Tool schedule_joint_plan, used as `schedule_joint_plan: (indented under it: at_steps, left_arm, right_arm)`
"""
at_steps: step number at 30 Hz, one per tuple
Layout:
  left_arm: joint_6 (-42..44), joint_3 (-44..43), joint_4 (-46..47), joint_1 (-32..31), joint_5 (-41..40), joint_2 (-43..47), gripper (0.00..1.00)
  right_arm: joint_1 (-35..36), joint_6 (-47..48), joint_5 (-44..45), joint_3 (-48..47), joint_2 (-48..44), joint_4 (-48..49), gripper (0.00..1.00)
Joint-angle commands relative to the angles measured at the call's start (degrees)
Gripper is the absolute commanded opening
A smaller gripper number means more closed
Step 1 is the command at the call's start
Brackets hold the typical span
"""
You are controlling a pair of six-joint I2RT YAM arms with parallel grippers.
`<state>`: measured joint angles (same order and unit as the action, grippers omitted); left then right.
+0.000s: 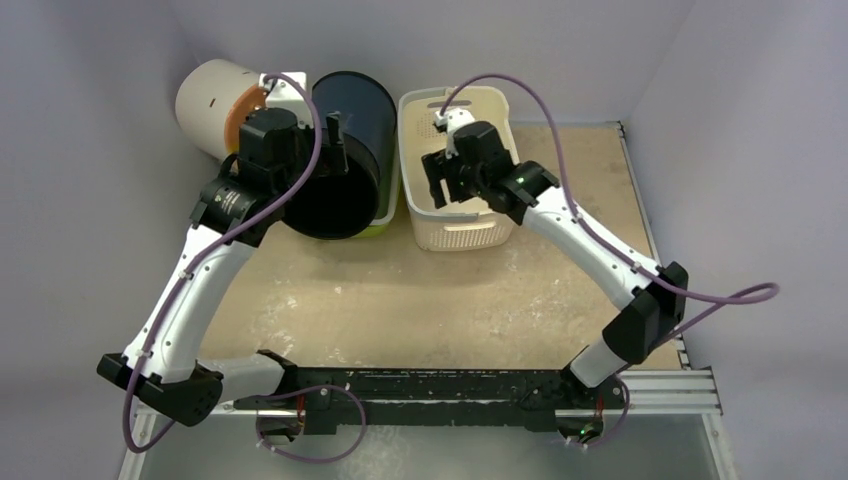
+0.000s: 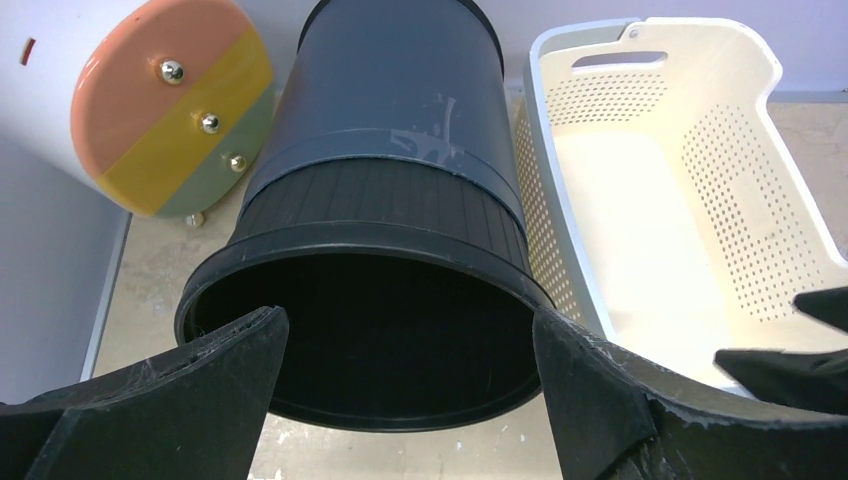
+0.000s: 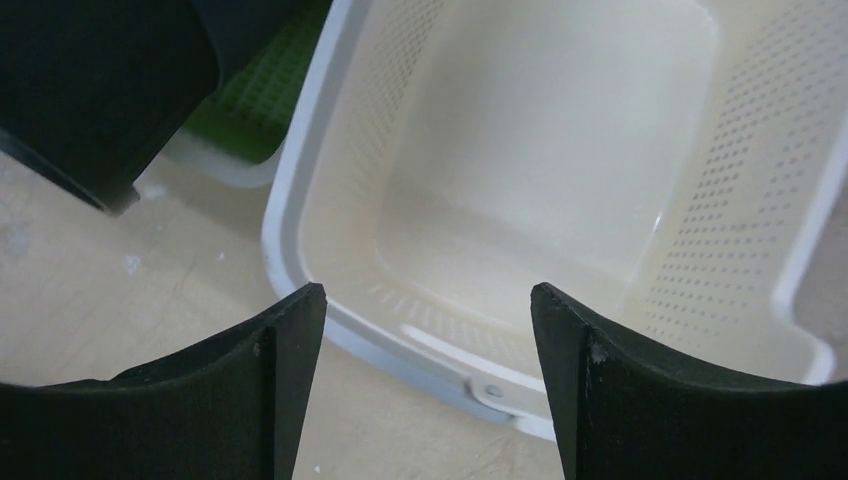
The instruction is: Turn the large container upside down
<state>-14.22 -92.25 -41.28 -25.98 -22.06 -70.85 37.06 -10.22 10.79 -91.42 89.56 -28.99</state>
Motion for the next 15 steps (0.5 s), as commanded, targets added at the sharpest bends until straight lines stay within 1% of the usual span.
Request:
schedule_joint_plan:
  at_steps: [1,7,15]
  left_arm:
    - [-0.7,0.8,2.2,0.4,-1.7,2.5,0.93]
    - [-1.4,1.7,1.9,0.4,-1.6,3.1,0.93]
    - [-1.4,3.3,1.9,0.4,-2.1,3.9,0.93]
  right_arm:
    - [3.4,0.1,-0.2,-0.9,0.6,-1.7,0.77]
    - [7.8,0.5,-0.1,-1.2,4.4,-3.4,0.76]
    - [9.3,1.1,-2.2,-1.6,6.1,-2.8,0.78]
